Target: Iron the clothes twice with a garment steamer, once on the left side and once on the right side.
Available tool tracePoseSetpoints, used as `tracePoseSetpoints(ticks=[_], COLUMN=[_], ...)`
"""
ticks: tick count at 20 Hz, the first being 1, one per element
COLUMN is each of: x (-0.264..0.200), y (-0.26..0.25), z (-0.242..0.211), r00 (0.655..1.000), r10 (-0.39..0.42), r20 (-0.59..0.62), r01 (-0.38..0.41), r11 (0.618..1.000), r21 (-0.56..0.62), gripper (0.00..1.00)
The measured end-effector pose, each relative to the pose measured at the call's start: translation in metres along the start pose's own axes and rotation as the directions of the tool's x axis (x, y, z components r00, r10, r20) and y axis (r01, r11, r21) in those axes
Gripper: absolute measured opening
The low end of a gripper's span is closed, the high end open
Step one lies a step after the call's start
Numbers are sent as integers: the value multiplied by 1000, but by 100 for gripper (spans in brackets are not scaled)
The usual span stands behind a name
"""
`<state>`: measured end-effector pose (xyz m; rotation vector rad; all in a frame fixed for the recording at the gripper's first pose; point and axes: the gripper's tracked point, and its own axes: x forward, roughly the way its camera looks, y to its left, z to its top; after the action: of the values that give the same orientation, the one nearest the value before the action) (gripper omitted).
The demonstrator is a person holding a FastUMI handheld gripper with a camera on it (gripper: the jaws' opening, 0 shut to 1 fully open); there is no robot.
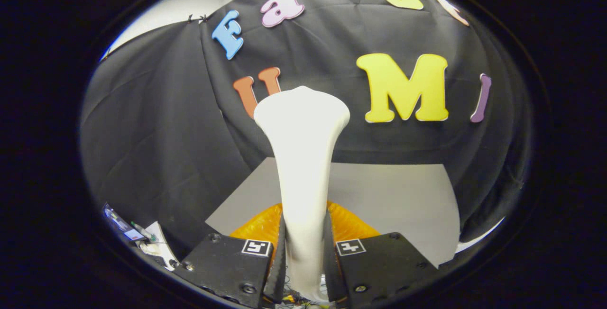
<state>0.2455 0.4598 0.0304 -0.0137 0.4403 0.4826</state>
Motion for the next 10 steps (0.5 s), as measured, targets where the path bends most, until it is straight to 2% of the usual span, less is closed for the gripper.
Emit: tracePoseSetpoints(ticks=[6,10], x=[-81,-138], y=[-30,-73], z=[-2,-12], r00=[997,987], r10=[-11,-92], r20=[72,129], r01=[7,79], r11=[999,992], r21=[52,101], gripper=[37,37])
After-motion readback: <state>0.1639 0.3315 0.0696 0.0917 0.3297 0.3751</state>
